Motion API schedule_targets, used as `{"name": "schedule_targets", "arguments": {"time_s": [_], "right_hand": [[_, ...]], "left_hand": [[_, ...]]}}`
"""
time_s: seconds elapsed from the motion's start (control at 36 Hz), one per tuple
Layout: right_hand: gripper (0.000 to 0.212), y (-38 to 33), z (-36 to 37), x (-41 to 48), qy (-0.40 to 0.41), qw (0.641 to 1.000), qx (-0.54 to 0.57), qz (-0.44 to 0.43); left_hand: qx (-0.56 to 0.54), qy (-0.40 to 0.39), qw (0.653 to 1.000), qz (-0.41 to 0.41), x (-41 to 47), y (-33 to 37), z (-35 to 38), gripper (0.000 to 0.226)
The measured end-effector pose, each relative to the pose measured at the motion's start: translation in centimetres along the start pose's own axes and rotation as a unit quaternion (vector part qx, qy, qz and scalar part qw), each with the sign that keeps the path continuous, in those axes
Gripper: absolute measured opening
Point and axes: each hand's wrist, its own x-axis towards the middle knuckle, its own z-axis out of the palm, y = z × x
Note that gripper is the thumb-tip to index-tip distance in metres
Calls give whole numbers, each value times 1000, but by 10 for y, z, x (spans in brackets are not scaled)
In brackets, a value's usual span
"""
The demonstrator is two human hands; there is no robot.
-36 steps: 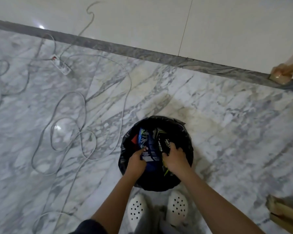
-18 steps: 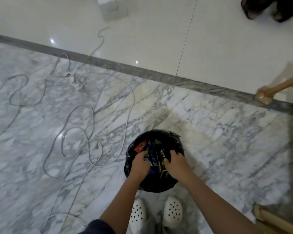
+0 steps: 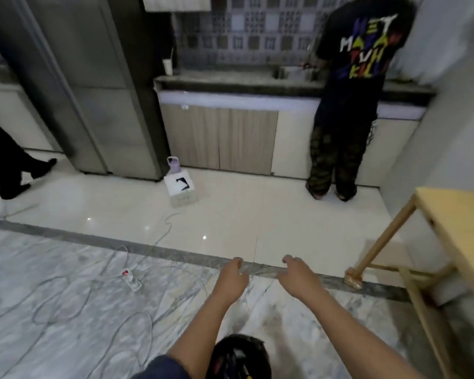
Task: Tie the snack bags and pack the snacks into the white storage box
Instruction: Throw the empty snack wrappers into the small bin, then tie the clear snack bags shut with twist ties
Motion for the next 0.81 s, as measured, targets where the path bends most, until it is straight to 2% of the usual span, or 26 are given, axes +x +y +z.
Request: {"name": "schedule_targets", "arguments": {"time_s": [0.11,0.22,0.33,0.44,0.53,0.58,0.64,0.72,0.81], "right_hand": [[44,7,-56,-46,69,997,-25,11],[42,31,-89,-103,144,987,-17,64],[37,69,-91,-173,218,965,38,142],[28,112,-74,-254,239,940,73,231],[33,143,-57,-320,277,912,100,287],[35,162,-45,-365,293,889,123,328],[32,177,-34,-411,307,865,134,374],[36,204,-16,-478,335,826,131,433],[35,226,-3,-542,357,782,157,486]], "left_hand": [[39,-30,996,79,-18,59,-6,47],[67,-72,982,159,-38,108,8,45],[99,-136,959,228,-66,139,48,41],[131,-212,924,290,-110,159,102,35],[129,-263,899,327,-151,171,146,13],[148,-300,876,349,-182,180,178,19],[161,-344,848,370,-217,186,210,11],[178,-399,809,394,-279,197,258,37],[201,-429,771,425,-340,205,303,43]]}}
